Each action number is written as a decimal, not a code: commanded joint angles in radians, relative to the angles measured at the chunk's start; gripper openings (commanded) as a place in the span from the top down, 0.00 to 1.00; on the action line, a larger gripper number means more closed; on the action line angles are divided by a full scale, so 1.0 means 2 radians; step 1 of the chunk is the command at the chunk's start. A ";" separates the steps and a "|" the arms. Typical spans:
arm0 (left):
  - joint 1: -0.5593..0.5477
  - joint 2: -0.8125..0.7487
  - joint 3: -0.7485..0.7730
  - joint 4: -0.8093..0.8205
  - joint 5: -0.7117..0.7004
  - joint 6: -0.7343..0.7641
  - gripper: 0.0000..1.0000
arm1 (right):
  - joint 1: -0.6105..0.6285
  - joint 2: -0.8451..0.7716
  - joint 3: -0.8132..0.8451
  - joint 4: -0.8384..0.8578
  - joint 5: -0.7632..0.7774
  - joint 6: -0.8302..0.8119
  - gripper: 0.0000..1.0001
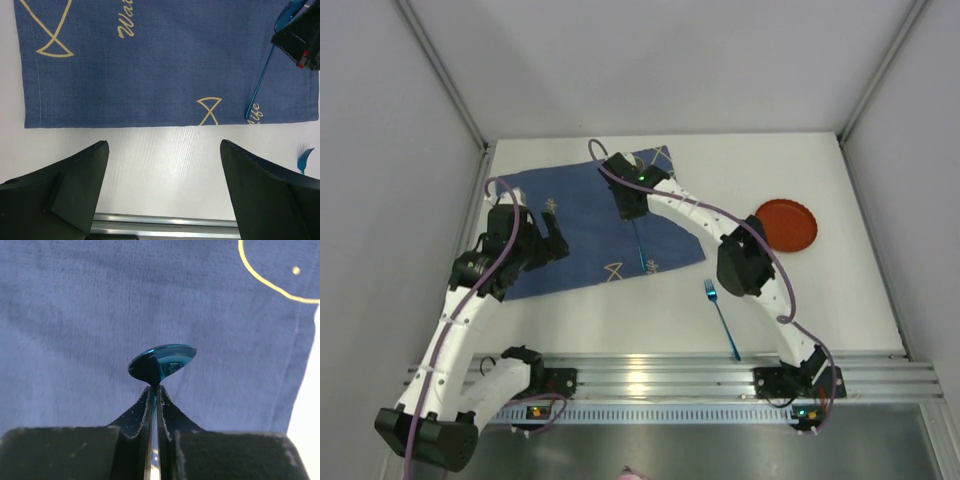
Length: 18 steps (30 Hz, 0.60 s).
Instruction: Set the dinner table for one person
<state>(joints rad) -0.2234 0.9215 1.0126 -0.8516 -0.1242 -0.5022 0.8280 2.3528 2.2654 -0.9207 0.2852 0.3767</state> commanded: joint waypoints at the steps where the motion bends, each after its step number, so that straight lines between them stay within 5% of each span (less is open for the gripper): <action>1: -0.001 -0.029 -0.012 -0.021 -0.015 0.007 0.02 | -0.004 0.027 0.065 -0.007 0.015 -0.017 1.00; 9: -0.001 -0.038 -0.012 -0.042 -0.021 0.011 0.02 | -0.025 0.045 0.040 0.031 0.036 0.007 0.97; 10: -0.001 -0.039 -0.012 -0.043 -0.022 0.012 0.02 | -0.027 0.045 0.038 0.035 0.035 0.010 0.76; 12: -0.001 -0.040 -0.012 -0.044 -0.021 0.013 0.02 | -0.031 0.039 0.032 0.037 0.034 0.010 0.64; 13: -0.001 -0.038 -0.012 -0.044 -0.018 0.013 0.02 | -0.032 0.025 0.020 0.041 0.037 0.010 0.50; 15: -0.001 -0.034 -0.012 -0.043 -0.015 0.013 0.02 | -0.033 0.001 -0.002 0.048 0.044 0.010 0.39; 18: -0.001 -0.027 -0.011 -0.037 -0.001 0.013 0.02 | -0.034 -0.066 -0.068 0.059 0.050 0.010 0.37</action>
<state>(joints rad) -0.2234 0.8581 0.9897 -0.9295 -0.1459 -0.4908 0.7620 2.3905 2.1933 -0.8429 0.3458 0.3931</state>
